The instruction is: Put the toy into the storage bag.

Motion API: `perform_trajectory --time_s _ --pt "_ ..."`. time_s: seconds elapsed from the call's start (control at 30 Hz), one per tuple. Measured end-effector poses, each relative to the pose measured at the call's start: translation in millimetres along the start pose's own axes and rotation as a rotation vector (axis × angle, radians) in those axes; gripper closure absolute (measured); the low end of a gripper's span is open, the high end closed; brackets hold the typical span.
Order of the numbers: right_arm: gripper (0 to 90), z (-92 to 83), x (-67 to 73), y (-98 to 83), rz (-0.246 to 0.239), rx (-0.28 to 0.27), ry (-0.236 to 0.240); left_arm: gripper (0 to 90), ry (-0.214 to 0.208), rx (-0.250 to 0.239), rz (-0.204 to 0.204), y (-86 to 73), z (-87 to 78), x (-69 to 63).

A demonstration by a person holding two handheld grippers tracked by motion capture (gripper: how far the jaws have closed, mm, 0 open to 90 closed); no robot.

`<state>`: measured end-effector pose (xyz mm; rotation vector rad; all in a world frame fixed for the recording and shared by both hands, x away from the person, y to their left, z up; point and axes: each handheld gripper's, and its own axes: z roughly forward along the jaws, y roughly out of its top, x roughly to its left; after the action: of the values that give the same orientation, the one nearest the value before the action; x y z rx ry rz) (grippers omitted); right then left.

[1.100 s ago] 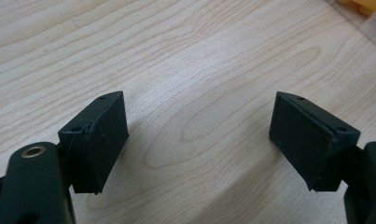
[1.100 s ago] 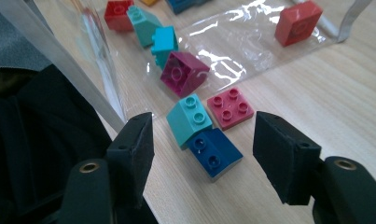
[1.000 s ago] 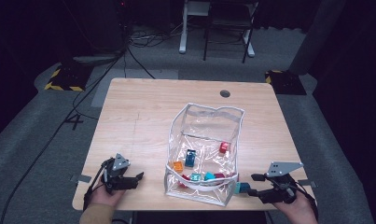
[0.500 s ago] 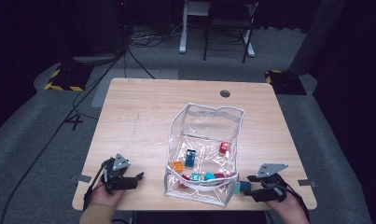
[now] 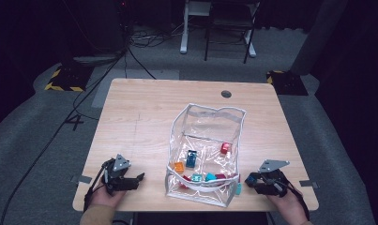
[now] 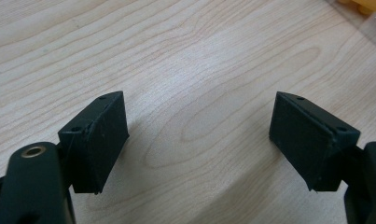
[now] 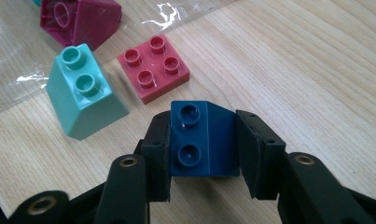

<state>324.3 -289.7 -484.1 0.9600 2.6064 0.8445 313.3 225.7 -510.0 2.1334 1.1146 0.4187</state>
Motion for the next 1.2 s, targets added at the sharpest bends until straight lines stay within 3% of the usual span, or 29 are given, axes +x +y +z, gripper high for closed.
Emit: perform_trajectory --time_s 0.5,0.93,1.2 --pt "59.2 -25.1 -6.1 9.7 0.013 -0.046 0.009 19.7 0.000 0.000 0.001 0.0 0.0 0.1" --pt "59.2 -60.0 -5.3 29.3 0.013 -0.137 0.071 19.7 0.000 0.000 0.001 0.0 0.0 0.1" --pt "59.2 -80.9 -2.6 44.3 -0.010 -0.184 0.076 19.7 0.000 0.000 -0.001 0.0 0.0 0.0"
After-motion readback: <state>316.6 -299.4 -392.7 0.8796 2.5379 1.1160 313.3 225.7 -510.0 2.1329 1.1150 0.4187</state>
